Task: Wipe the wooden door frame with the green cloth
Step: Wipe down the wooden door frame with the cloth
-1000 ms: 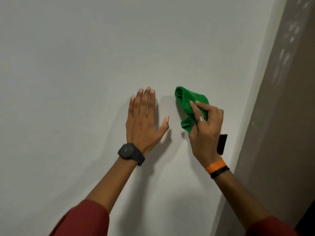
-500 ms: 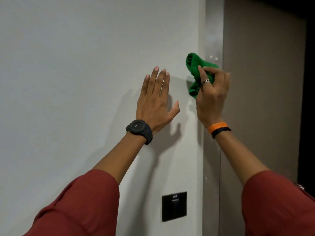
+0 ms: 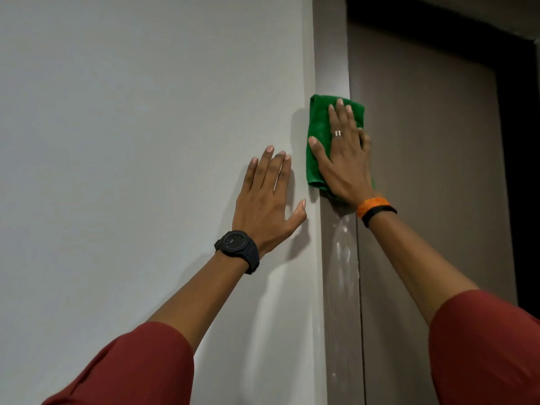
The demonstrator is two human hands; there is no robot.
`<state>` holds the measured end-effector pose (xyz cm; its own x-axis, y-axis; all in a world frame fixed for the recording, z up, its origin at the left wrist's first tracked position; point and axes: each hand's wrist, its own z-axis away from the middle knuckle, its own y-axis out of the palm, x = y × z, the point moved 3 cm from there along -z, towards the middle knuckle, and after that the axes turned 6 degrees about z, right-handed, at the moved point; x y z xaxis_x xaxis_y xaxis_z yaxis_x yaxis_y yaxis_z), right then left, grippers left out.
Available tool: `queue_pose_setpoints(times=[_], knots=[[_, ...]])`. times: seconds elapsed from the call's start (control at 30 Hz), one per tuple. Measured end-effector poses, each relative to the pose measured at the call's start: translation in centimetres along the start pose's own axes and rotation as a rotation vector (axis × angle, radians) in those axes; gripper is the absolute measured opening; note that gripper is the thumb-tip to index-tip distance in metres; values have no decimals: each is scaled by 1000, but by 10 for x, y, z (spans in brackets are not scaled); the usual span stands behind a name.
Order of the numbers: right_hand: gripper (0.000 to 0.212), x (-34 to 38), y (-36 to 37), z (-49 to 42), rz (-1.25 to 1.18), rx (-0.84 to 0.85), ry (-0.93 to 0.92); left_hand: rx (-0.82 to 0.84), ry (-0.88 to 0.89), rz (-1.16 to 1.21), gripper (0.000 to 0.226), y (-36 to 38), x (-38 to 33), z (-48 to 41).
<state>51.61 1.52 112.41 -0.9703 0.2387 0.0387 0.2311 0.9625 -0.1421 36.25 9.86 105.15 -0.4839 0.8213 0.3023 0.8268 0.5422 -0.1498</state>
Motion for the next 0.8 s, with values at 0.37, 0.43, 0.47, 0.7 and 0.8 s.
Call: queue_pose_setpoints(times=[0.37,0.43,0.47,0.7,0.8], knots=[[76,-8,10,50,26,19,-23,-91,-14,35,69,16,-8,-6],[75,-6,5,23,53,23,-2,-81,-14,2,68,17,-8,-6],[75,-5,4,17,53,23,-1,-80,-14,-9,68,17,-8,-6],[77,-9,21,130,52,58,-10,-8,-24,-132,69,20,-8,24],[77,-10,20,117,59,66,-3,48,3,-180,70,23,-12,34]])
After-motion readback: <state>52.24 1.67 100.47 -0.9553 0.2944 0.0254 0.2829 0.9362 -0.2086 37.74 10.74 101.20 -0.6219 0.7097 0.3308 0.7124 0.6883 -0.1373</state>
